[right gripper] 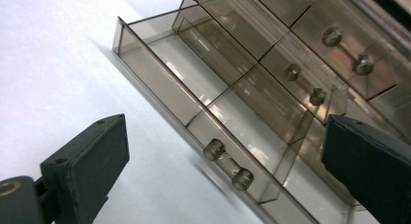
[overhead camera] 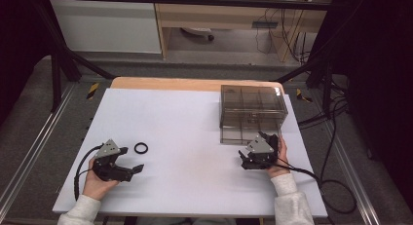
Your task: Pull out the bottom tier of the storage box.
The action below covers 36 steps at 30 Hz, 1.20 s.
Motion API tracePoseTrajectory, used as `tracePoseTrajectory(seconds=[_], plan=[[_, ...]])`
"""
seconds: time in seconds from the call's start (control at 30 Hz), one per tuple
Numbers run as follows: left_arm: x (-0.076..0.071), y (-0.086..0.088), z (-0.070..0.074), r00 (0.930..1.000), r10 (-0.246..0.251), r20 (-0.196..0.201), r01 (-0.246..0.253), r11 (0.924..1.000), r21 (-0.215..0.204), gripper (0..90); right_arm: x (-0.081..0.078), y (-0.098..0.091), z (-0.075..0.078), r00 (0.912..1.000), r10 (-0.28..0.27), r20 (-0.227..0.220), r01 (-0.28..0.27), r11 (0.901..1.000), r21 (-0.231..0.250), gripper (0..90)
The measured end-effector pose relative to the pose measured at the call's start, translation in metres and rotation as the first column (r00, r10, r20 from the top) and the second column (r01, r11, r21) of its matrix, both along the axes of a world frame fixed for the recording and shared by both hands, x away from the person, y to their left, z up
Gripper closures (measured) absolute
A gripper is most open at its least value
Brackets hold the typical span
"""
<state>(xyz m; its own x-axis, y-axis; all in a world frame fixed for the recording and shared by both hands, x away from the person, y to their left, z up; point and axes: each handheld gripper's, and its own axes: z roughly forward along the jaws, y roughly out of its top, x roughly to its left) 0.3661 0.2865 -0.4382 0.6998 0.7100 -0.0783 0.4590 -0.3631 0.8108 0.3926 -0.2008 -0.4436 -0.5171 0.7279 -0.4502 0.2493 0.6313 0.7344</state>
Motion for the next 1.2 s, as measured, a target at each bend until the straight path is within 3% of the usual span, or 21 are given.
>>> tracePoseTrajectory(seconds=[0.33,0.43,0.6,0.83,1.2], plan=[[0.000,0.000,0.000,1.0000,0.000,0.000,0.000,1.0000,-0.001,4.4,0.002,-0.001,0.004,0.9954,0.001,-0.096,0.007,0.9962,0.087,2.3],[0.000,0.001,0.000,1.0000,0.002,0.000,-0.002,1.0000,0.000,4.4,0.002,-0.001,0.005,0.9952,0.007,-0.097,0.003,0.9948,0.102,2.5],[0.000,0.001,0.000,1.0000,0.002,0.001,-0.002,1.0000,0.000,4.4,0.003,-0.001,0.007,0.9872,0.027,-0.157,-0.004,0.9897,0.143,1.7],[0.000,0.001,0.000,1.0000,0.006,0.001,-0.006,1.0000,-0.001,4.4,0.003,0.000,0.011,0.9827,0.051,-0.178,-0.020,0.9854,0.169,1.5],[0.000,0.001,0.000,1.0000,0.007,-0.001,-0.007,1.0000,0.000,4.4,0.005,0.006,0.017,0.9596,0.079,-0.270,-0.012,0.9705,0.241,0.7]])
